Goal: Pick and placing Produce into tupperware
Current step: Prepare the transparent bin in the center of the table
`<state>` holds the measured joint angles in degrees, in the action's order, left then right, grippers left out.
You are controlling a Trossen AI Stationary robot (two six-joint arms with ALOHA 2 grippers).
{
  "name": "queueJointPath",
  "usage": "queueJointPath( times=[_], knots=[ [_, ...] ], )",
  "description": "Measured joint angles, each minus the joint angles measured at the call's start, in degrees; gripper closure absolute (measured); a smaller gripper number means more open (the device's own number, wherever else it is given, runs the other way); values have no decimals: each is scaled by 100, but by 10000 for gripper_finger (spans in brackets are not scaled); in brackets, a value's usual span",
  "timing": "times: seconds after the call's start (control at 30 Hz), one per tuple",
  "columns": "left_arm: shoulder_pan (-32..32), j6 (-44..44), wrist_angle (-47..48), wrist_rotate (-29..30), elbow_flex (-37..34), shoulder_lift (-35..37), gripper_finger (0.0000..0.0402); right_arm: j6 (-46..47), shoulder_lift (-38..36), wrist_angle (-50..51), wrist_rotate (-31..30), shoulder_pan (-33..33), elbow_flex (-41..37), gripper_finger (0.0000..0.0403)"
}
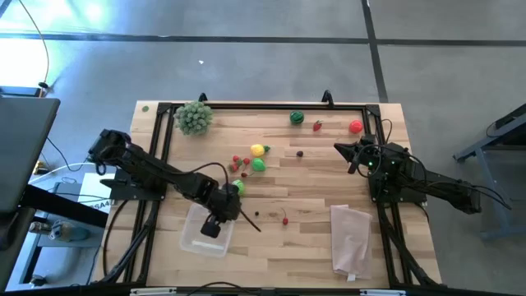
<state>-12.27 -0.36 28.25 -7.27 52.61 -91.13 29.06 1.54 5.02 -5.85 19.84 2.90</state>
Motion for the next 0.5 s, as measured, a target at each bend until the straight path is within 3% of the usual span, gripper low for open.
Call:
queueJointPath(
  times=[0.2, 0.5],
  knots=[
    [2, 84, 96, -114, 539, -881, 387, 0, -4, 0, 14, 1, 0, 399],
    [0, 603, 415, -99, 1558, -1522, 387, -105, 26, -1, 28, -1, 0, 399]
  ],
)
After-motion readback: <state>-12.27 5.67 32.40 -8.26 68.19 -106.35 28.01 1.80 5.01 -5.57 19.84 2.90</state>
